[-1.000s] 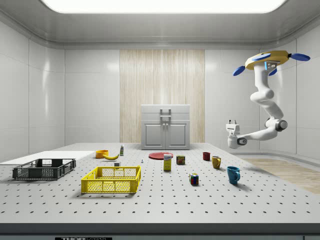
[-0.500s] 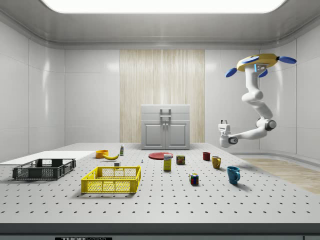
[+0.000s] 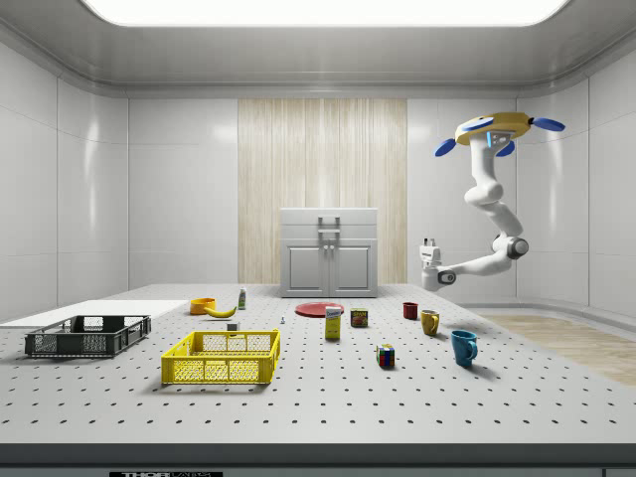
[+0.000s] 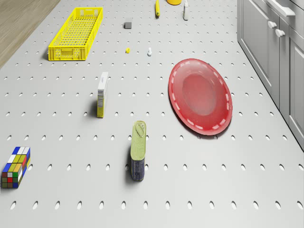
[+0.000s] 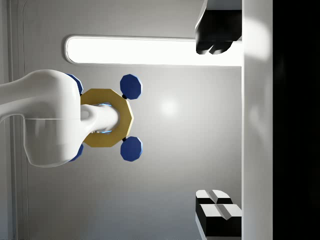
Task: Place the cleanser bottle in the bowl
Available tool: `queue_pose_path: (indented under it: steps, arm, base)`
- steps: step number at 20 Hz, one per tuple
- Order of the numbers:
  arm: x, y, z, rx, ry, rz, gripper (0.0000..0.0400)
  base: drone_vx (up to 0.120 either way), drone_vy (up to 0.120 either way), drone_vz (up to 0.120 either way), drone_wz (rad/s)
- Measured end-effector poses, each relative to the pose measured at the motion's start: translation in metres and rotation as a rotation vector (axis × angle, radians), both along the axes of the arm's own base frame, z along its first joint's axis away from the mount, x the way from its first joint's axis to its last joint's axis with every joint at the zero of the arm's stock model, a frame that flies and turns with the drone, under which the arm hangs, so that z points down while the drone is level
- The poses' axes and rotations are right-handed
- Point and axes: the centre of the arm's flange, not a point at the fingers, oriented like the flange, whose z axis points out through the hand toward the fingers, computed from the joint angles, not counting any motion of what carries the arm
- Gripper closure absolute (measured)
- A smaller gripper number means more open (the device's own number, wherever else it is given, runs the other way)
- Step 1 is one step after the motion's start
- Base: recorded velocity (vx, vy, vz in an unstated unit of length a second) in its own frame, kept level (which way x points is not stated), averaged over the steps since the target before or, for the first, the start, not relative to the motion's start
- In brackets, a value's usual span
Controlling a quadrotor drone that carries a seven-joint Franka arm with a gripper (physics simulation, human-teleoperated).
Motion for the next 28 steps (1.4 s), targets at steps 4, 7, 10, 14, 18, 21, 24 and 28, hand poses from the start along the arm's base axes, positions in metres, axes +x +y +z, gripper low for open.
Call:
queue_pose_path:
  steps: [4,7,10,14,18,21,24,28]
  arm:
    - [0.0,0.002,0.0,-0.023,-0.003,-0.001,0.0]
    - [-0.001,0.005,0.0,-0.054,-0.005,-0.001,0.0]
    - [-0.001,0.011,-0.001,-0.106,-0.007,-0.003,0.0]
    - [-0.001,0.023,-0.003,-0.231,-0.01,-0.006,0.0]
    - [-0.001,0.045,-0.012,-0.47,-0.013,-0.012,0.0]
    - [-0.001,0.069,-0.03,-0.772,-0.013,-0.02,0.0]
    - [0.001,0.091,-0.067,-1.201,-0.013,-0.032,0.0]
    - [0.003,0.09,-0.133,-1.884,-0.009,-0.052,0.0]
  base:
    - [0.12,-0.12,0.0,0.0]
    - [0.12,-0.12,0.0,0.0]
    - [0.12,-0.12,0.0,0.0]
    - [0.12,-0.12,0.0,0.0]
    - [0.12,-0.12,0.0,0.0]
    - [0.12,-0.04,0.0,0.0]
    - [0.12,0.0,0.0,0.0]
    - [0.12,0.0,0.0,0.0]
